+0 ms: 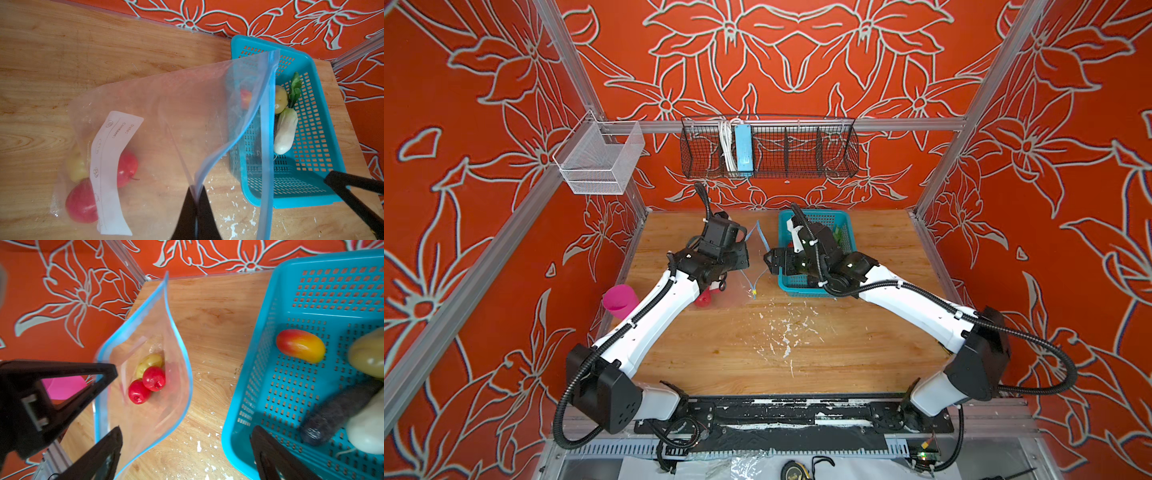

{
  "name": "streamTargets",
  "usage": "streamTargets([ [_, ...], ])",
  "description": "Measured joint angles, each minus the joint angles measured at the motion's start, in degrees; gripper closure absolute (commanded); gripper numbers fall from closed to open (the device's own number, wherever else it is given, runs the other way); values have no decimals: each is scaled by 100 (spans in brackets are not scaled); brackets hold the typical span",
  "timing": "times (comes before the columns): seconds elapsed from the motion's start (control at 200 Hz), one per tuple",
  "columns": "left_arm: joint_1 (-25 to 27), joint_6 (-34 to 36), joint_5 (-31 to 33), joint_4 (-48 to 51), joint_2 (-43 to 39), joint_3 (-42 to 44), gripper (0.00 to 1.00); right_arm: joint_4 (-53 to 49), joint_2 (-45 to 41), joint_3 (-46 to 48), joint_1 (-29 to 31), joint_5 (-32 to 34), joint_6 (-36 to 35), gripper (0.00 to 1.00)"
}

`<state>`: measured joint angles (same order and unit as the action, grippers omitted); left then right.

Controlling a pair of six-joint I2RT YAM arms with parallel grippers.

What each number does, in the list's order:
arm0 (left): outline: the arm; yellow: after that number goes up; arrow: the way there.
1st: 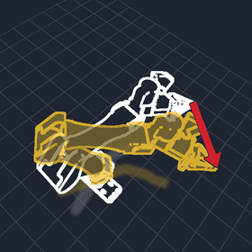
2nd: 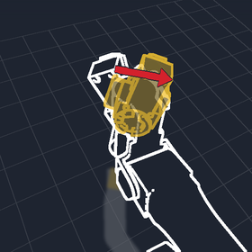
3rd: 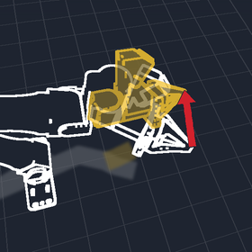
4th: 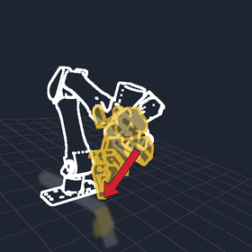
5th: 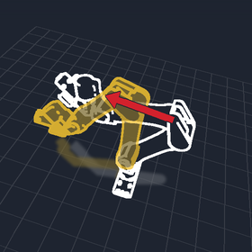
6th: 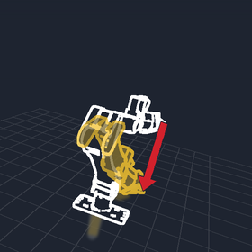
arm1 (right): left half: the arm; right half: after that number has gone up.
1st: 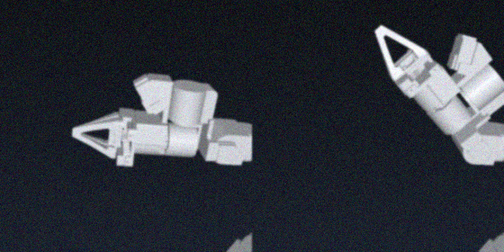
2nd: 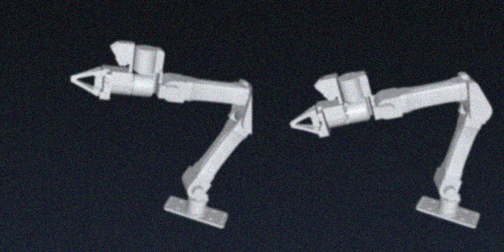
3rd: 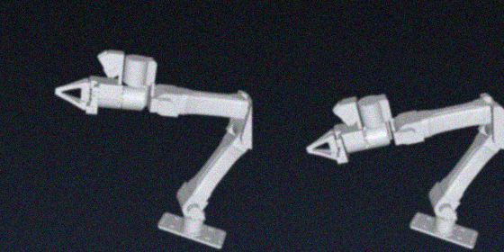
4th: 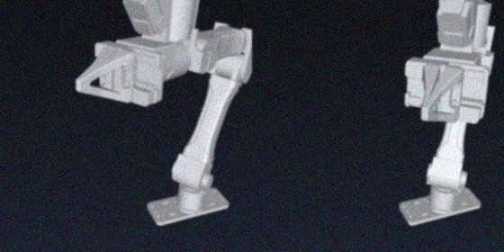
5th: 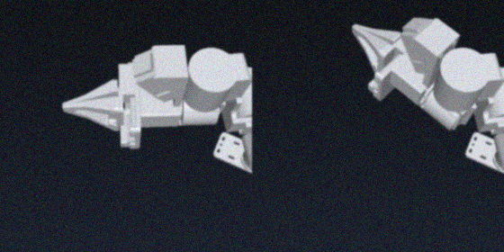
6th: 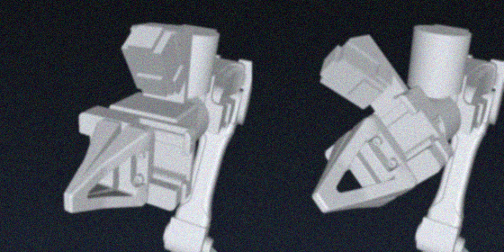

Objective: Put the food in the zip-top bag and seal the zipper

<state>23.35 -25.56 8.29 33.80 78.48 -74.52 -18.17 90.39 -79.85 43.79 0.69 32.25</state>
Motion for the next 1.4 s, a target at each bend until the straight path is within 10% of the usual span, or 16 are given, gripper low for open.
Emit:
streamTargets([
  [1.401, 0, 0, 0, 0, 0, 0, 100, -1814, 1252, -374, -872, 603, 592, 2],
])
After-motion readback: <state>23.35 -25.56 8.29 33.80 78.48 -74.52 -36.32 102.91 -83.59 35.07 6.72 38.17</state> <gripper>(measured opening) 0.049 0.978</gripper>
